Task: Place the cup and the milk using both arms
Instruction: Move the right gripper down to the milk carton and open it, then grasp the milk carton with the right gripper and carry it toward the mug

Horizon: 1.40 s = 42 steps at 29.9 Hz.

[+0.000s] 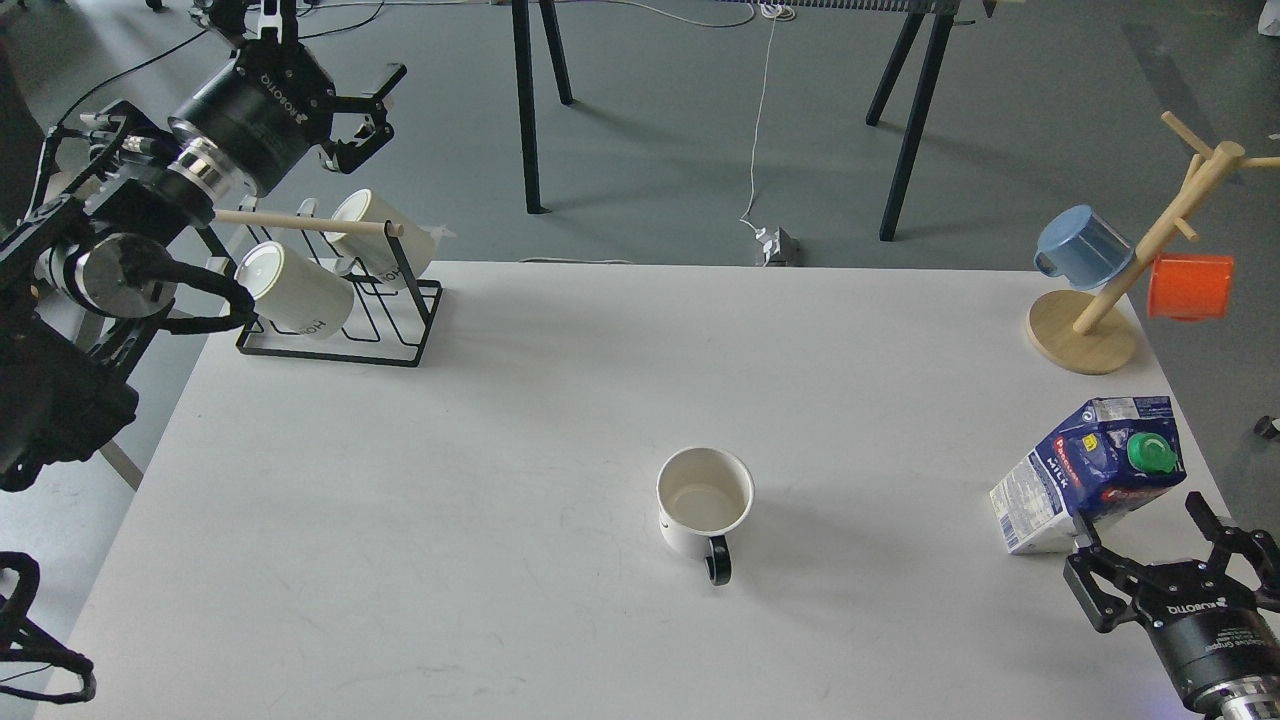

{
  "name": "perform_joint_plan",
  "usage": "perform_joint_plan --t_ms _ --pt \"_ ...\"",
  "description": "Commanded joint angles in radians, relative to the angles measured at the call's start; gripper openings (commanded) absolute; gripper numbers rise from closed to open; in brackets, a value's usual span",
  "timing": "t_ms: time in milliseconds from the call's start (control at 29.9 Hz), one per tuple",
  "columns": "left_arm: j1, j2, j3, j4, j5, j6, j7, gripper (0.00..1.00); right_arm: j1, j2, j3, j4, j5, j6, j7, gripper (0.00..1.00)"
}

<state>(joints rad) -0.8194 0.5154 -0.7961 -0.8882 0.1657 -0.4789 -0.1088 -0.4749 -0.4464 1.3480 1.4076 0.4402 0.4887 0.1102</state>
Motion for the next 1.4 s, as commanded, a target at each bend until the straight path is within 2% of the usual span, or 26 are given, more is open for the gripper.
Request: perform_joint_plan --t_ms 0,768,902,1103,1203,1370 --pt "-0.001 0.002 0.0 0.0 0.0 -0.001 -0.002 0.99 0.004 0.0 0.0 0.001 0.0 0.0 0.0 0.99" --pt "-0.001 0.002 -0.002 0.003 0.0 0.002 -0.002 0.99 0.075 0.026 -0.017 -0.01 -0.002 0.0 0.008 0.97" --pt "0.0 0.002 -0.002 0.003 0.0 0.003 -0.002 0.99 0.075 0.028 -0.012 -0.012 -0.002 0.0 0.013 0.9" --pt "-0.001 0.0 -0.002 0.008 0.0 0.006 -0.002 0.99 0.076 0.029 -0.009 -0.025 -0.002 0.0 0.019 0.73" --pt "-0.001 0.002 -0.002 0.008 0.0 0.009 -0.002 0.99 0.075 0.032 -0.007 -0.038 -0.002 0.0 0.017 0.6" --pt "-0.003 0.002 -0.002 0.008 0.0 0.013 -0.002 0.99 0.075 0.037 -0.006 -0.039 -0.002 0.0 0.019 0.55"
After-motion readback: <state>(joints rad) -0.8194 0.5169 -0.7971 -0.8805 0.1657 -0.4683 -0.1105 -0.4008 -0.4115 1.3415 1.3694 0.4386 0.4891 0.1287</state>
